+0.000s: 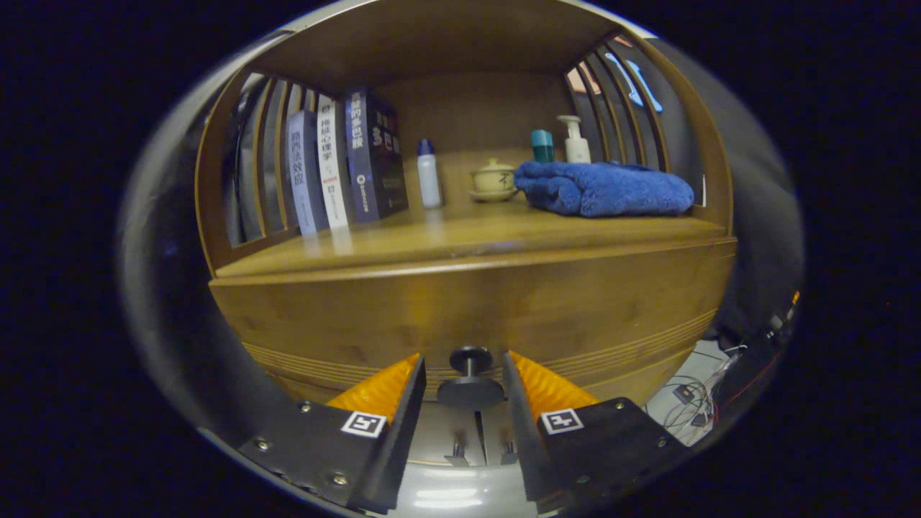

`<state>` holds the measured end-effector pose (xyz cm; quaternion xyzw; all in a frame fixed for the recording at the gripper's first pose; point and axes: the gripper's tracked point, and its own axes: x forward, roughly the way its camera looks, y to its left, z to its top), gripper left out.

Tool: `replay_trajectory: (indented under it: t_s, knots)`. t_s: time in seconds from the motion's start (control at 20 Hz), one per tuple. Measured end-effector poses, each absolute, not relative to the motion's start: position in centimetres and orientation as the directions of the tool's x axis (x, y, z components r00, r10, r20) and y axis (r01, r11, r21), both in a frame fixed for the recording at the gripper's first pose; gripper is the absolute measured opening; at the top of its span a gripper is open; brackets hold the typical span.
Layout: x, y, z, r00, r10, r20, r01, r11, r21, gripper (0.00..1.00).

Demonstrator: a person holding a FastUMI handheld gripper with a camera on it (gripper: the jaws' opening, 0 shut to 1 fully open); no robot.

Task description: Pull open the drawer, take out the items inside it, and place them on the countertop above the cabinet.

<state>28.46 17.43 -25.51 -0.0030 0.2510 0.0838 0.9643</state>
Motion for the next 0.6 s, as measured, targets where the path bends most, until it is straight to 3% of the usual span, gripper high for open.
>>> replay_trajectory:
  t_s: [0.1,0.15,0.4,0.6]
  knots:
    - [28.0,17.5,-25.4,0.867,0.162,-0.471,-0.162,0.986,0.041,0.47]
    - [27.9,17.6,-25.3,0.871,0.153,-0.467,-0.158,0.987,0.028,0.43]
    - [27.9,17.4,-25.9,0.851,0.132,-0.508,-0.159,0.987,-0.011,0.32]
    - [25.0,16.9,-25.3,0.854,0.099,-0.511,-0.120,0.993,-0.008,0.32]
